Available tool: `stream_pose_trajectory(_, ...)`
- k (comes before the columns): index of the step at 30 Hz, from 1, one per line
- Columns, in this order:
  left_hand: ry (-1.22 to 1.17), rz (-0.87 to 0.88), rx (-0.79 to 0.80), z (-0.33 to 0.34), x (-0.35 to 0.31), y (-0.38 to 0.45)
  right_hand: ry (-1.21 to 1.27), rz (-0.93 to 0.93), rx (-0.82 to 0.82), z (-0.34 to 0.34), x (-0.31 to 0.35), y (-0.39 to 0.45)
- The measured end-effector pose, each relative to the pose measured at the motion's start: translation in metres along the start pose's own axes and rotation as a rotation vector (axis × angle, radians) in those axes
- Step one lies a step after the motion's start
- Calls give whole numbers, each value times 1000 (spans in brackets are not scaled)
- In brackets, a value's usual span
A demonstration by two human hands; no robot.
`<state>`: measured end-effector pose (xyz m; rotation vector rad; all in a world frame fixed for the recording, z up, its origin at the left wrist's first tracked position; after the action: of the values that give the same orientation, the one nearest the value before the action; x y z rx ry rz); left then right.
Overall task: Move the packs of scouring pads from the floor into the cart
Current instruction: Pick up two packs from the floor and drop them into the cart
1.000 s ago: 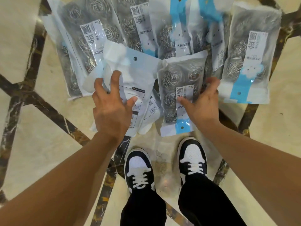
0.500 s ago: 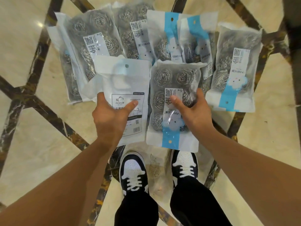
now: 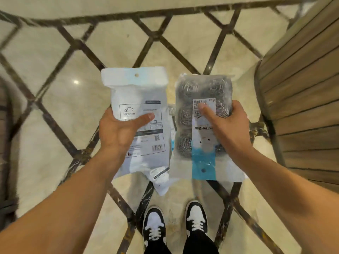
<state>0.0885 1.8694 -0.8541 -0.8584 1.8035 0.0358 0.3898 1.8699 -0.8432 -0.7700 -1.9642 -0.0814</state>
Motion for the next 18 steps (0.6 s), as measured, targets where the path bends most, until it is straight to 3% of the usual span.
stream_pose_trajectory(8, -154, 72, -12, -137, -253, -64, 35, -192, -55, -102, 275, -38)
stream_pose_trajectory(13, -257, 168, -41, -222, -396, -102, 81, -409, -80, -159, 442, -78)
stream_pose_trajectory(18, -305, 244, -81, -301, -497, -141, 159, -477, -82, -202, 557, -120)
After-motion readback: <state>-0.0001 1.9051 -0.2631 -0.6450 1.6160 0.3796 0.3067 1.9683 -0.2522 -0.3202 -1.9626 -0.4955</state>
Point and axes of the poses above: each hand's wrist, its own y-axis towards the middle knuckle, its own z-axis out of the palm, x = y × z, the point moved 8 cm from there along y, towards the middle knuckle, and after that the axes turned 12 degrees about -x, right-handed, at the moved point
